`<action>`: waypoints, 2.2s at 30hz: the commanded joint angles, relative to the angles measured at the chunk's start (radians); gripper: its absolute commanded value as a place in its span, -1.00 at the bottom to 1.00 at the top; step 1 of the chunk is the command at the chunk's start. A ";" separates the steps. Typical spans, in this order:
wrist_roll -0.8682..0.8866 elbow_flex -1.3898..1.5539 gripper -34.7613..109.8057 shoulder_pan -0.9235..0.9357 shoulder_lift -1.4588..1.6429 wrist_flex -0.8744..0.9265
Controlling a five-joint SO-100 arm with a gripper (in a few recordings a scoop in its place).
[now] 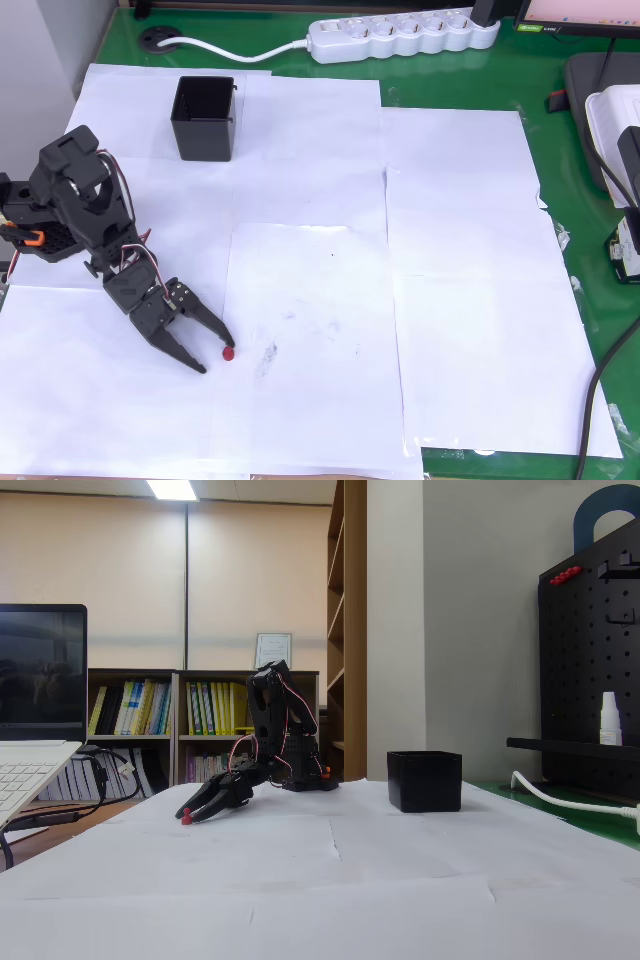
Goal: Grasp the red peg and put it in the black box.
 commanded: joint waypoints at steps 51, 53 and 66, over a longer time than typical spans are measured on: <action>-0.057 0.014 -0.32 -0.034 0.049 -0.032; -0.058 0.014 -0.34 -0.034 0.049 -0.034; -0.071 0.011 -0.52 -0.032 0.049 -0.032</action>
